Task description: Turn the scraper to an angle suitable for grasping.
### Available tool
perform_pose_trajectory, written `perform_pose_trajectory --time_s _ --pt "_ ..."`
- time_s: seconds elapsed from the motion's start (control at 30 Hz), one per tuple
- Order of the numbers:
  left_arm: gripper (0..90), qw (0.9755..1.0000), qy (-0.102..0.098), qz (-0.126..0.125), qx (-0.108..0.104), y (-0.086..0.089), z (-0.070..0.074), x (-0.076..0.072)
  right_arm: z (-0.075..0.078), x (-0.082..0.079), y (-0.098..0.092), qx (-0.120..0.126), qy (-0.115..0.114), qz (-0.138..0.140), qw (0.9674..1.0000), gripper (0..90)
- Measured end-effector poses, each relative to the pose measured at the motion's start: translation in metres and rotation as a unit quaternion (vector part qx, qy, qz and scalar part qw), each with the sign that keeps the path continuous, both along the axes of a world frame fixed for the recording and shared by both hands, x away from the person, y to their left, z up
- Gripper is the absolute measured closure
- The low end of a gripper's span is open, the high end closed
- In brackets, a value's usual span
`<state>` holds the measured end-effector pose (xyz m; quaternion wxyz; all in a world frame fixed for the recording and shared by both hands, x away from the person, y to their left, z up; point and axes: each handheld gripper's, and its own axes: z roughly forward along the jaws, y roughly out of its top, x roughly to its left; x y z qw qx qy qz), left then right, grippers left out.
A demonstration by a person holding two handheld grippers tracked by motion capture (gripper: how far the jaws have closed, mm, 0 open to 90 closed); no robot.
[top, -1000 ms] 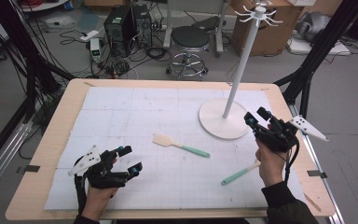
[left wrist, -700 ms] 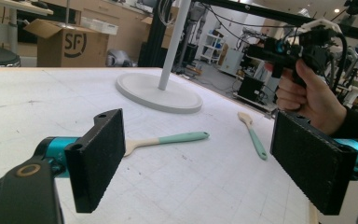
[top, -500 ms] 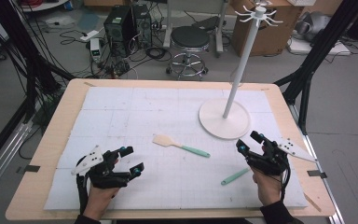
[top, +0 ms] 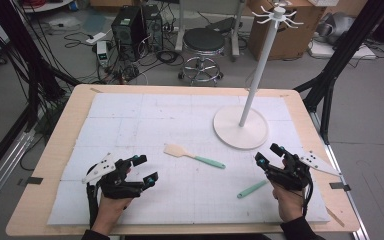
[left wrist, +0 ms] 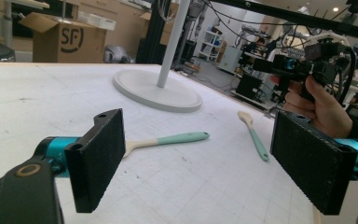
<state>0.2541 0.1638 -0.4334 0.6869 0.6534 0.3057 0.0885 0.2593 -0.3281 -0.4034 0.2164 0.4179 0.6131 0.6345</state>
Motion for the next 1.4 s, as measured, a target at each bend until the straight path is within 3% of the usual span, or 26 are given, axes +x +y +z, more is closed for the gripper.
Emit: perform_pose_trajectory --time_s 0.27,0.4,0.5,0.67,0.73,0.83,0.9,1.03,1.17,1.4 --pt "21.3 0.9999 0.006 -0.004 -0.012 -0.005 0.006 0.008 -0.003 0.002 0.001 -0.009 0.007 -0.002 0.9999 21.2" --pt "26.3 0.9998 0.018 -0.005 -0.005 -0.01 0.008 0.013 -0.005 0.004 0.002 -0.01 0.011 -0.004 0.9999 21.2" --pt "43.9 0.9995 0.031 0.004 0.002 -0.015 0.01 0.018 -0.005 0.004 0.001 -0.013 0.01 -0.006 0.9999 21.2" --pt "58.8 0.9988 0.047 -0.012 0.01 -0.025 0.013 0.029 -0.006 0.004 0.001 -0.016 0.011 -0.013 0.9997 21.4" --pt "65.1 0.9976 0.066 -0.017 0.012 -0.028 0.014 0.035 -0.006 0.004 0.0 -0.015 0.011 -0.013 0.9997 21.4" --pt "77.2 0.9966 0.075 -0.032 -0.008 -0.03 0.012 0.044 -0.006 0.004 -0.001 -0.016 0.008 -0.016 0.9997 22.3" --pt "83.3 0.996 0.08 -0.039 -0.008 -0.033 0.011 0.049 -0.007 0.004 -0.002 -0.017 0.007 -0.019 0.9996 22.5" --pt "89.2 0.9953 0.087 -0.042 0.01 -0.041 0.01 0.057 -0.008 0.005 -0.005 -0.017 0.01 -0.02 0.9996 22.5" --pt "90.0 0.9926 0.109 -0.048 0.025 -0.044 0.005 0.064 -0.008 0.005 -0.007 -0.012 0.006 -0.018 0.9997 22.5" --pt "90.0 0.9895 0.129 -0.06 0.028 -0.055 0.006 0.074 -0.009 0.004 -0.009 -0.014 0.009 -0.023 0.9996 22.5"
